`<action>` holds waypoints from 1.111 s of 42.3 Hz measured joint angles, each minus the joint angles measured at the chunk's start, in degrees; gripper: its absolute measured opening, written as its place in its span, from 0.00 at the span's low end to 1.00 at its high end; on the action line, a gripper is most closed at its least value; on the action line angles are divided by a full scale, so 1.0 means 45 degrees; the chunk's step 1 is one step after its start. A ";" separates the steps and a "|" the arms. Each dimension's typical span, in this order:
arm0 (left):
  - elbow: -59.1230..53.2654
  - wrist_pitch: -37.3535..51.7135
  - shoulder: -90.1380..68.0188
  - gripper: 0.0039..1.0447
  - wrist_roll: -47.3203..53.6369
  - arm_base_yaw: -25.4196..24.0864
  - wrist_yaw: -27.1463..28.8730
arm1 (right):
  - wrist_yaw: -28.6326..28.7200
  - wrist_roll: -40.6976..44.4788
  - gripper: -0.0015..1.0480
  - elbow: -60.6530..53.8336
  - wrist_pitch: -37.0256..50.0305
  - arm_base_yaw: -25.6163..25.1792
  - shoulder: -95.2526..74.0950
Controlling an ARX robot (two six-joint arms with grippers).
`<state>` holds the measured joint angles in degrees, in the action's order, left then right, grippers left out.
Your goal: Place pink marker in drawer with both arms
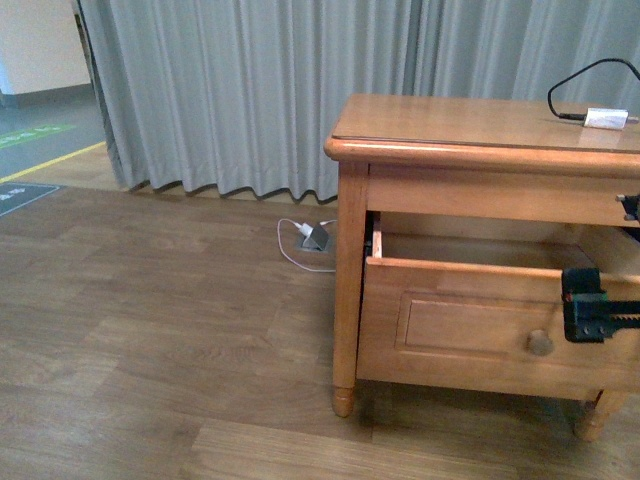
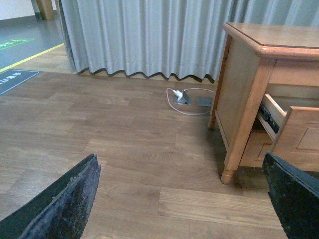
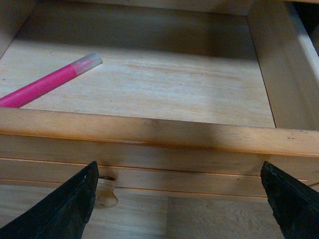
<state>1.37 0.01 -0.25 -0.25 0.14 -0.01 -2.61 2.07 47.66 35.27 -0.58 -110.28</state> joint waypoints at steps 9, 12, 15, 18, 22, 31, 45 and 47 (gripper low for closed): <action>0.0000 0.0000 0.0000 0.94 0.0005 0.0000 0.0000 | -0.0500 -0.0573 0.92 0.1802 0.0408 0.0223 -0.1710; 0.0000 0.0000 0.0000 0.94 0.0005 0.0000 0.0000 | -0.0651 -0.0913 0.92 0.2657 0.0418 0.0257 -0.2390; 0.0000 0.0000 0.0000 0.94 0.0005 0.0000 0.0000 | -0.0913 -0.1161 0.92 0.3478 0.0447 0.0277 -0.3011; 0.0000 0.0000 0.0000 0.94 0.0005 0.0000 0.0005 | -0.1112 -0.1302 0.92 0.4235 0.0500 0.0282 -0.3565; 0.0000 0.0000 0.0000 0.94 0.0005 0.0000 0.0000 | -0.1171 -0.1443 0.92 0.5144 0.0500 0.0282 -0.4119; 0.0000 0.0000 0.0000 0.94 0.0000 0.0000 0.0000 | -0.1117 -0.1428 0.92 0.6135 0.0500 0.0282 -0.4609; 0.0000 0.0000 0.0000 0.94 0.0005 0.0000 0.0000 | -0.0947 -0.1394 0.92 0.6445 0.0704 0.0267 -0.4930; 0.0000 0.0000 0.0000 0.94 0.0000 0.0000 0.0000 | -0.0933 -0.1404 0.92 0.6436 0.0704 0.0253 -0.4925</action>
<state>1.37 0.01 -0.25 -0.25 0.14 -0.01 -6.81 -4.25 76.62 38.44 0.56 -132.44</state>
